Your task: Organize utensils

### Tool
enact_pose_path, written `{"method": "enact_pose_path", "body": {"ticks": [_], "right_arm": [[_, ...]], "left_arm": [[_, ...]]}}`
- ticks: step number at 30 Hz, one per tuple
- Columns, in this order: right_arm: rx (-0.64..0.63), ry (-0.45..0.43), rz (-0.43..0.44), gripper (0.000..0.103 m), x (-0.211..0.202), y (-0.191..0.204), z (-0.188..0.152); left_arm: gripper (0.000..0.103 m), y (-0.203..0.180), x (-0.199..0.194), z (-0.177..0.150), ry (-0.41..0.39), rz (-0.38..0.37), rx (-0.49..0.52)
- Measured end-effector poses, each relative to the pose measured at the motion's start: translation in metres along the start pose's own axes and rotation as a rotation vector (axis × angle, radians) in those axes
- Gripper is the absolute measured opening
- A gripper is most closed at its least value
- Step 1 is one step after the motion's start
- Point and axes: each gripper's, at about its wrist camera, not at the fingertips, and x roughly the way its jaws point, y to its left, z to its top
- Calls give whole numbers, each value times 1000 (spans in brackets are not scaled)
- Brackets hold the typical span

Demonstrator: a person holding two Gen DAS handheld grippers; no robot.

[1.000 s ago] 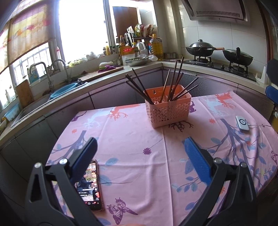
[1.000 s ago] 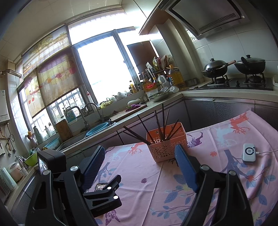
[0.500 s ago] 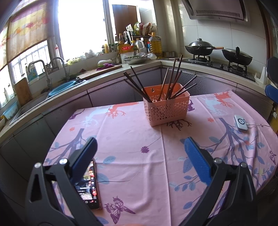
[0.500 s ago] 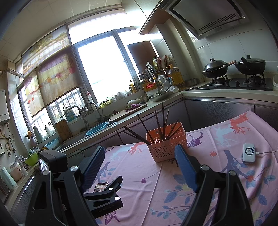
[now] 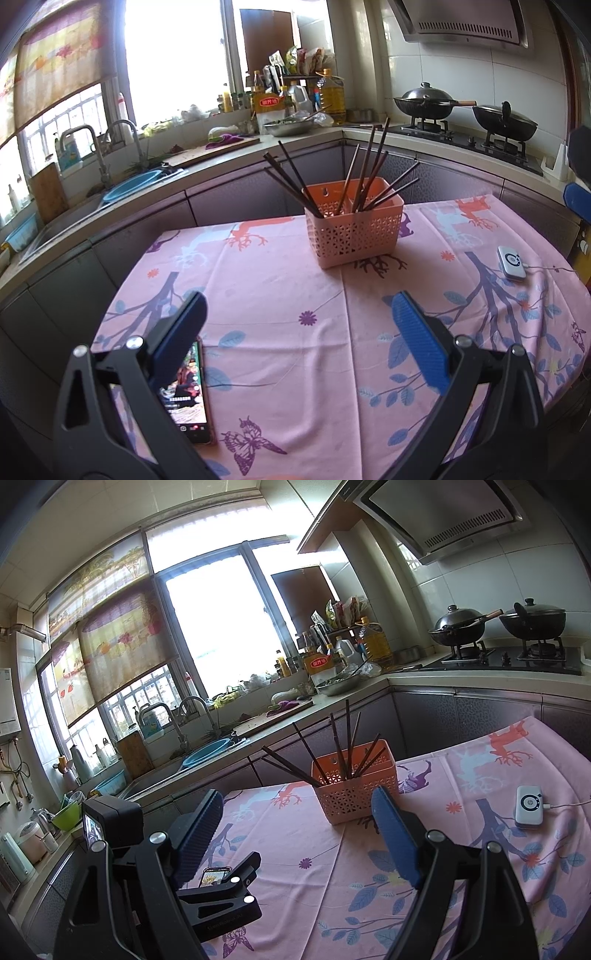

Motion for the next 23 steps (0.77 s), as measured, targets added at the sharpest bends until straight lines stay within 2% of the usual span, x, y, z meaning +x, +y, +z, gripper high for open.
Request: {"method": "enact_pose_path", "body": {"ticks": [11, 23], "right_arm": [[6, 4, 1, 48, 0, -2, -3], [1, 2, -23, 48, -3, -11, -13]], "left_arm": [[96, -2, -5, 0, -22, 15, -6], [96, 1, -1, 1, 14, -11, -25]]}}
